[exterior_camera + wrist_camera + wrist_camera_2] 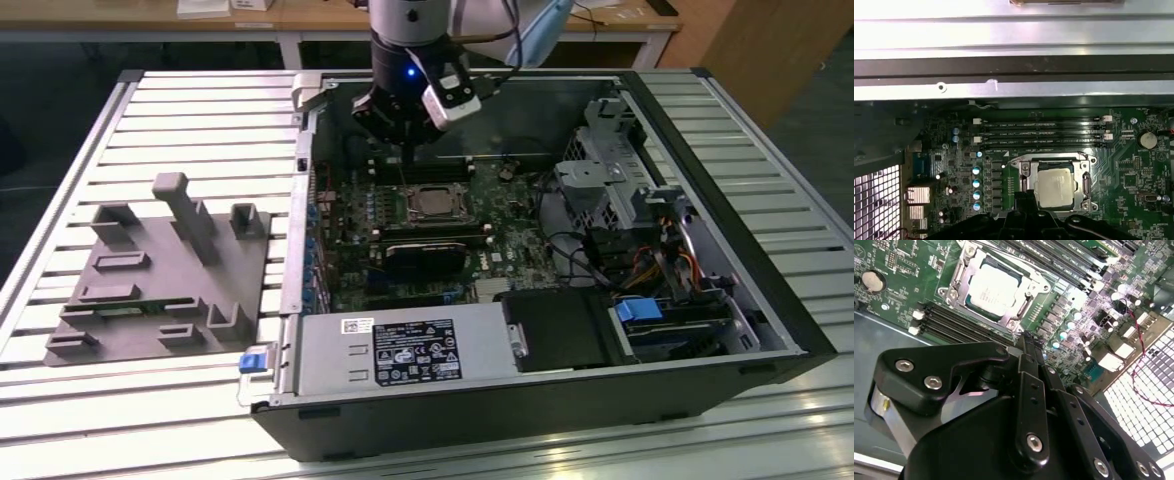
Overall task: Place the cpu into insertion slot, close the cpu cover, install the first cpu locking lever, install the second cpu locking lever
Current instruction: 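Install the first cpu locking lever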
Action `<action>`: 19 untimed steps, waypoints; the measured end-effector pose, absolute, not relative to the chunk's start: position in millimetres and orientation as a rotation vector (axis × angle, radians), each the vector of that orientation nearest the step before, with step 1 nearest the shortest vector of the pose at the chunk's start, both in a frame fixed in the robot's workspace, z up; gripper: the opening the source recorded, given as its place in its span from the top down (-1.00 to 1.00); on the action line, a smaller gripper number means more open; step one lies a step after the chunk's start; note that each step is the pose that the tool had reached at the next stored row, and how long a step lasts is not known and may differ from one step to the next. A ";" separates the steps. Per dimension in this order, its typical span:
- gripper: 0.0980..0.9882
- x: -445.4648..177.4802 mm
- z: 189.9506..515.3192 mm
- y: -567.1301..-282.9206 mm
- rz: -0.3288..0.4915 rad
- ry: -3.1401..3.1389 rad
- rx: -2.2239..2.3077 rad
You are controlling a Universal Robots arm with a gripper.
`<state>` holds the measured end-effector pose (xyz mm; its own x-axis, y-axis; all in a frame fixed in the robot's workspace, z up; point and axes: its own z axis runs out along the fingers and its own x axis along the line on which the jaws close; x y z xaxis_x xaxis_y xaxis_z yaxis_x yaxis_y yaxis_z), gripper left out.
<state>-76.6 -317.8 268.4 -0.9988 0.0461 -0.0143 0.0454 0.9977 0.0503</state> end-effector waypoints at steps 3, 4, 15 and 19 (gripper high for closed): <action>0.98 -81.4 267.8 -317.7 0.078 3.123 0.071; 0.98 -83.1 267.6 -317.6 0.078 3.123 0.071; 0.98 -96.5 263.6 -309.2 0.078 3.123 0.070; 0.98 -99.6 261.2 -304.8 0.078 3.123 0.068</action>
